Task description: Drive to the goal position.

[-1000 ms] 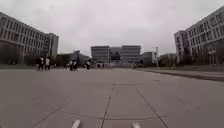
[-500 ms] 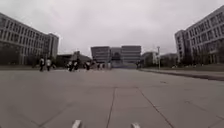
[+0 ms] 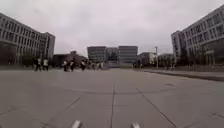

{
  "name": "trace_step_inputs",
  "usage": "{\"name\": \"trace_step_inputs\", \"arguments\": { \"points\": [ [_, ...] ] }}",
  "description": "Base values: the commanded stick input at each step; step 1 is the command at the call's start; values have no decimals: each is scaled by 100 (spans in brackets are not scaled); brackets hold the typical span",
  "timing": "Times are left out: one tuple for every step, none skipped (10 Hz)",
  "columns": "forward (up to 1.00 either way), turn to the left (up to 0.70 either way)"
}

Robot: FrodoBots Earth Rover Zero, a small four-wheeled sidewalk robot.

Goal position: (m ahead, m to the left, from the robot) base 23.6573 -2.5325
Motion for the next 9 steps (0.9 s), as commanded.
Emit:
{"name": "trace_step_inputs", "arguments": {
  "points": [
    [100, -12],
    [100, -26],
    [100, -9],
    [100, -1],
    [100, -29],
    [100, -25],
    [100, -14],
    [100, -3],
    [100, 0]
  ]
}}
